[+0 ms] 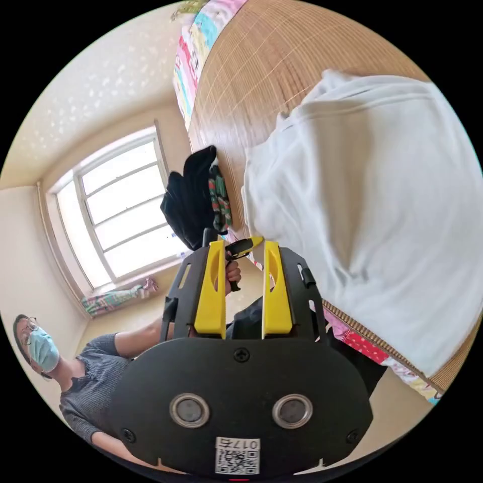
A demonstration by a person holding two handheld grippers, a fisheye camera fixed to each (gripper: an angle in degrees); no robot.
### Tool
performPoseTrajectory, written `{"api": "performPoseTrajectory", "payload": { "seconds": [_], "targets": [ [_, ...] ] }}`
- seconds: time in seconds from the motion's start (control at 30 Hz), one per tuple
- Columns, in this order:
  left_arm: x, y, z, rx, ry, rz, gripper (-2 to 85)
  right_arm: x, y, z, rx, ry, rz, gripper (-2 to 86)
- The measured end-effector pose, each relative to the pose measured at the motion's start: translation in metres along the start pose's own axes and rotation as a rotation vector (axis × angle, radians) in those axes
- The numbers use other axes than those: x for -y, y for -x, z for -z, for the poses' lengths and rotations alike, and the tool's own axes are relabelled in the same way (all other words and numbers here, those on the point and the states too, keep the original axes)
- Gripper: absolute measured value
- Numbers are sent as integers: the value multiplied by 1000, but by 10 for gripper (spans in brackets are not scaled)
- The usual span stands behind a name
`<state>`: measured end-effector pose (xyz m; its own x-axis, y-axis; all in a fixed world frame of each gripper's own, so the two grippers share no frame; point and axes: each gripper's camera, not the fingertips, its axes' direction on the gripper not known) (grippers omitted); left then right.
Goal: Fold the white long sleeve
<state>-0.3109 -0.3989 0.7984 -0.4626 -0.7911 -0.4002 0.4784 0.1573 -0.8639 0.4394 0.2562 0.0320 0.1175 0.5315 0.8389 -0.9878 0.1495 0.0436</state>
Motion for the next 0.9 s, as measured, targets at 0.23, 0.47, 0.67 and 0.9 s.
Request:
{"api": "performPoseTrajectory", "payload": {
  "seconds": [0.23,0.47,0.67,0.9],
  "targets": [
    [-41,-133,-1,252,-42,-313,66,82,79,-82,-318,366,83,250],
    [-94,-242,-32,514,-169,-457,79,92,116,-73,-830,577,239,113],
    [-102,-265,-23,-38,-93,-594,79,18,58,144,-347,265,377,87],
    [-46,-236,-115,176,199,-388,152,-144,-181,331,-72,-309,-300,77]
  ]
}}
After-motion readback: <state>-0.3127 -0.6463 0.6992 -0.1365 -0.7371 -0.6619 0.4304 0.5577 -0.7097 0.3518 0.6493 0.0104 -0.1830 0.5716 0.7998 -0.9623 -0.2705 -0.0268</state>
